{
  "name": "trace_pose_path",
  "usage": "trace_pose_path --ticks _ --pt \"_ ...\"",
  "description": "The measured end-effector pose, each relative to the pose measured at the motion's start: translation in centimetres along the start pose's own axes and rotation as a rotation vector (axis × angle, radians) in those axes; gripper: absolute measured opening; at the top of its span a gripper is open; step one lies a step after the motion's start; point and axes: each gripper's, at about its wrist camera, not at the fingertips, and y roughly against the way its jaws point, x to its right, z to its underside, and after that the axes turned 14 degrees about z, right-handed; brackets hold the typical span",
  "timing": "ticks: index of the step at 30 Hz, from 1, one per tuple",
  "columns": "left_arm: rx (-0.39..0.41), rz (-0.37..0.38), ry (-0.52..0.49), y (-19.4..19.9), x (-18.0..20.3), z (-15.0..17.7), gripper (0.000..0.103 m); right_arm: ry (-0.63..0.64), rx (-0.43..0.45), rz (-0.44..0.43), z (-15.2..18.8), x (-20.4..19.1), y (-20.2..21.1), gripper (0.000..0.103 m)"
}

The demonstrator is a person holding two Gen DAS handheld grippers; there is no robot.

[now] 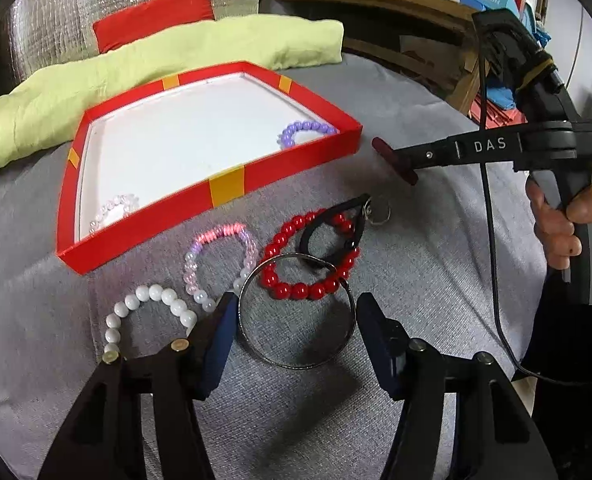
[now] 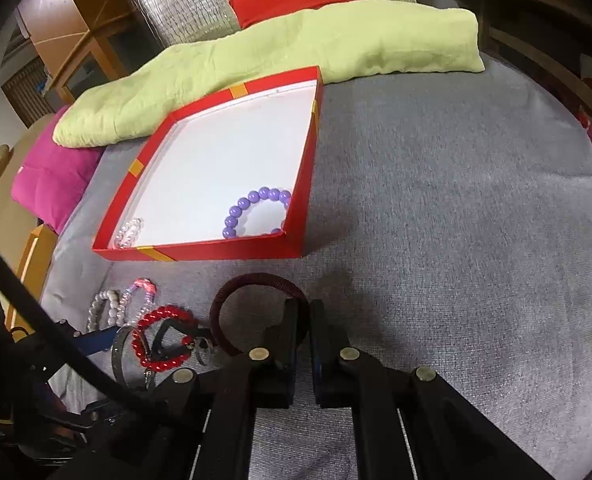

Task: Organize jewelry
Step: 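Grasp silver bangle with left tool while right tool grasps dark red bangle, then release silver bangle into red box with left tool while right releases dark red bangle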

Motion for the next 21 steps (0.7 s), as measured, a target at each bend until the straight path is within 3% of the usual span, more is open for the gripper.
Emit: trace_pose_path --ticks 4,9,17,21 --pt "0.046 0.009 0.003 1.3 -0.1 -0.4 0.062 0.001 0.029 -0.039 -0.1 -0.2 0.7 0.006" --pt "0.14 0.005 0.019 3.3 -0.6 -1.2 0.062 0.021 0.128 -0.088 -0.3 -1.2 2.6 0.006" --pt "0.322 -0.092 0.068 5.6 -2.5 -3.5 0.062 -0.004 0.201 -0.118 -2.2 -2.9 3.0 0.006" --pt "0.344 -0.167 0.127 4.9 -4.7 -5.0 0.062 -0.001 0.206 -0.109 -3.4 -4.1 1.8 0.006"
